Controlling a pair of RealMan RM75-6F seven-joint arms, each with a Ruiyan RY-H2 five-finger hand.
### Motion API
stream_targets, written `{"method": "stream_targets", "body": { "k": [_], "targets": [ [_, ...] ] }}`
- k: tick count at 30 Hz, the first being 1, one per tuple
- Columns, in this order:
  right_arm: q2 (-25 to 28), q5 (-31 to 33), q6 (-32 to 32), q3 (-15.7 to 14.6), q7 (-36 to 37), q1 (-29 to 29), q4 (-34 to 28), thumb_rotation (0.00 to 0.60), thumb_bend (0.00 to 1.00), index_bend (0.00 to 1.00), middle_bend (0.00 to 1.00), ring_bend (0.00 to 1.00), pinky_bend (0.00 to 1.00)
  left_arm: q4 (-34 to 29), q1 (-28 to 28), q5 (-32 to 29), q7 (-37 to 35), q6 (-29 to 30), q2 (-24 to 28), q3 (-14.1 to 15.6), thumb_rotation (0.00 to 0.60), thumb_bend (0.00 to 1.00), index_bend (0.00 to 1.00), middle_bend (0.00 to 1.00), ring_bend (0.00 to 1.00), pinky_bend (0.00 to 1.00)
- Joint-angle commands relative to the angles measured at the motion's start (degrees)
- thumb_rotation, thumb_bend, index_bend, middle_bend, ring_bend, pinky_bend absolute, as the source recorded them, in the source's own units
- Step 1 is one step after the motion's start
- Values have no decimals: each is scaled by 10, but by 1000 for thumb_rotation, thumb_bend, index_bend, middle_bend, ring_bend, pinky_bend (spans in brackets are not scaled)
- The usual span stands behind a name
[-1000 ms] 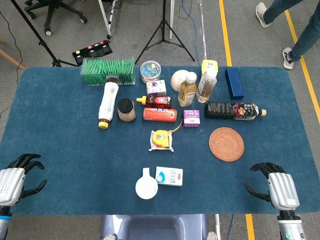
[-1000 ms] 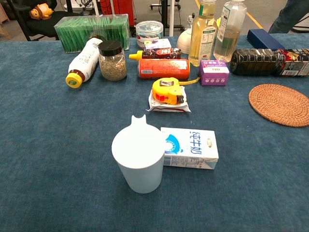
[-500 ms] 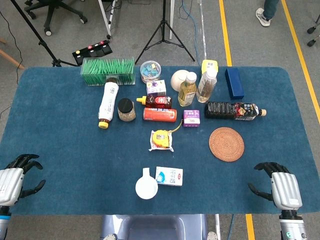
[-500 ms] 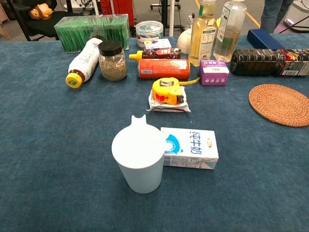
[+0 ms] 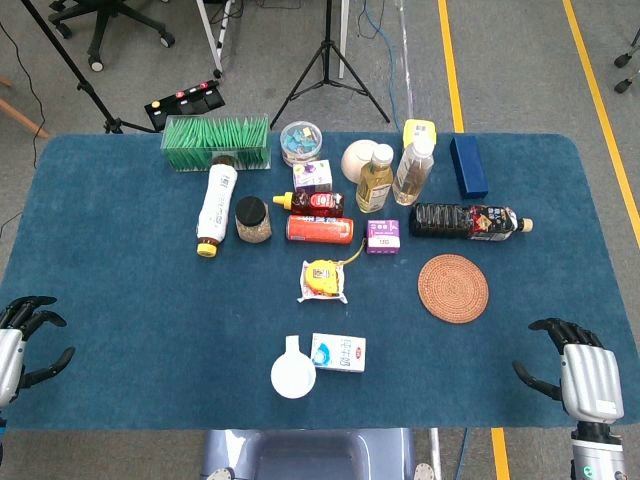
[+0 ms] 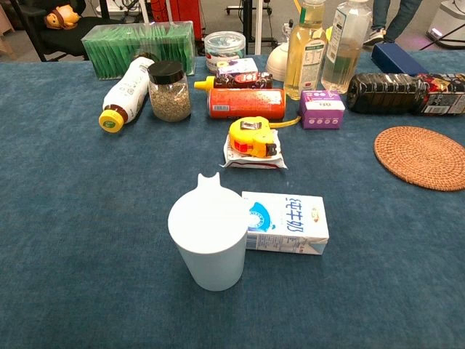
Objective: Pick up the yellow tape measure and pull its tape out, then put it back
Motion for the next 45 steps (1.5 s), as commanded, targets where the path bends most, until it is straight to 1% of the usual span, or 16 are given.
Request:
{"method": "stream_targets", "body": {
  "k": [1, 12, 20, 24, 31, 33, 39, 45],
  "targets": [
    [2, 1, -1, 2, 0, 1, -2, 513, 223, 350, 362, 350, 346, 0, 1, -1, 3, -1, 1, 0, 600, 231, 423, 256, 164, 290],
    [5, 8, -8, 4, 3, 3, -5, 513, 223, 350, 362, 349, 345, -9, -8, -8, 21, -16, -2, -3, 600, 231, 423, 256, 164, 290],
    [9, -6, -50, 1, 36, 28, -5, 511, 223, 350, 363, 349, 346, -11, -22, 0, 23, -36, -7, -2, 600, 230, 423, 256, 164, 290],
    [21, -1, -98, 7, 76, 56, -5, 510, 223, 350, 365, 350, 347, -11, -29, 9, 28, -45, 0, 1, 600, 230, 423, 256, 164, 290],
    [32, -2, -162, 19, 106, 103, -10, 511, 222, 350, 365, 350, 397, -16, -40, 12, 34, -56, 10, -3, 600, 230, 423, 256, 164, 289],
    [33, -1, -186, 25, 123, 121, -11, 512, 223, 348, 365, 352, 399, -18, -46, 11, 32, -63, 12, -5, 600, 231, 423, 256, 164, 290],
    [31, 5, -276, 48, 166, 194, -2, 512, 223, 319, 368, 356, 399, -29, -72, 5, 53, -95, 26, -16, 600, 230, 423, 255, 164, 290],
    [16, 5, -344, 68, 196, 258, 8, 511, 223, 288, 374, 366, 398, -44, -91, -7, 53, -114, 27, -27, 600, 230, 422, 256, 164, 290]
  ]
}}
